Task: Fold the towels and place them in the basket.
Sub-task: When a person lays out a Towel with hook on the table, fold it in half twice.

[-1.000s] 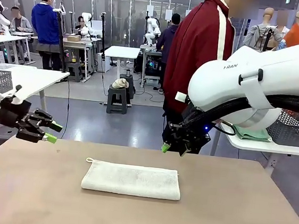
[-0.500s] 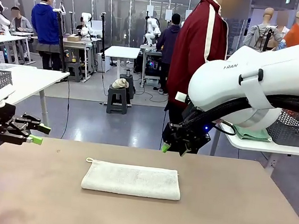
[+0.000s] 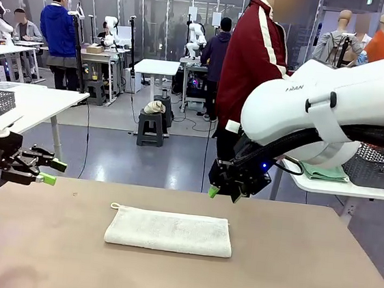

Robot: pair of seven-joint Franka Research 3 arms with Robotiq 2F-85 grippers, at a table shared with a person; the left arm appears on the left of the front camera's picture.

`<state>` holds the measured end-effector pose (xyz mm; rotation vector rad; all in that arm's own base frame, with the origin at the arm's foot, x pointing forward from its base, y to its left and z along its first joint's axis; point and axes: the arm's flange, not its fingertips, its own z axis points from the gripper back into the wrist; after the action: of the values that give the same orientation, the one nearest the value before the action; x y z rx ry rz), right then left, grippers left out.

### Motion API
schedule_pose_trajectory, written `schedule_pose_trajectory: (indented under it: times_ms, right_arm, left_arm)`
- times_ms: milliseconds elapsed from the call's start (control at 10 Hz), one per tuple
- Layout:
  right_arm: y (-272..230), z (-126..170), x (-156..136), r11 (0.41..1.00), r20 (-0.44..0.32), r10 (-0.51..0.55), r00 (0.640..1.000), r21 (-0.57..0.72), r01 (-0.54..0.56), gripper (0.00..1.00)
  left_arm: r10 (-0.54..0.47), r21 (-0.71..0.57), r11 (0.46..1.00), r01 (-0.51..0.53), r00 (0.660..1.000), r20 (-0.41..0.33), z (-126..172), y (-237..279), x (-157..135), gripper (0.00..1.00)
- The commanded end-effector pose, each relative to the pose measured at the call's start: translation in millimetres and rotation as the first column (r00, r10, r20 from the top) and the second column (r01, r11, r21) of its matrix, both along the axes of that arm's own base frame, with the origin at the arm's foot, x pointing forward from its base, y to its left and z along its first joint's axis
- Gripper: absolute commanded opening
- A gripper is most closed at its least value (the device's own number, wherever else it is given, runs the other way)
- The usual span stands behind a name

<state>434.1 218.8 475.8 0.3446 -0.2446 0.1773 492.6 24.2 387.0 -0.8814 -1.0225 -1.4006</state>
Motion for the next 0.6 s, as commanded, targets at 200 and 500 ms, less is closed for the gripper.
schedule_pose_trajectory:
  times_ms: [200, 500]
  right_arm:
    - [8.3, -42.8, 36.9, 0.982, -0.114, -0.175, 0.978, -0.09, 0.166, 0.64]
    - [11.6, -82.1, 49.8, 0.964, -0.098, -0.247, 0.964, -0.125, 0.234, 0.64]
  left_arm:
    - [0.003, -0.003, 1.0, -0.003, 1.0, -0.001, 0.1, 1.4, -2.5, 0.64]
    - [0.003, -0.003, 1.0, -0.003, 1.0, -0.001, 0.1, 1.4, -2.5, 0.64]
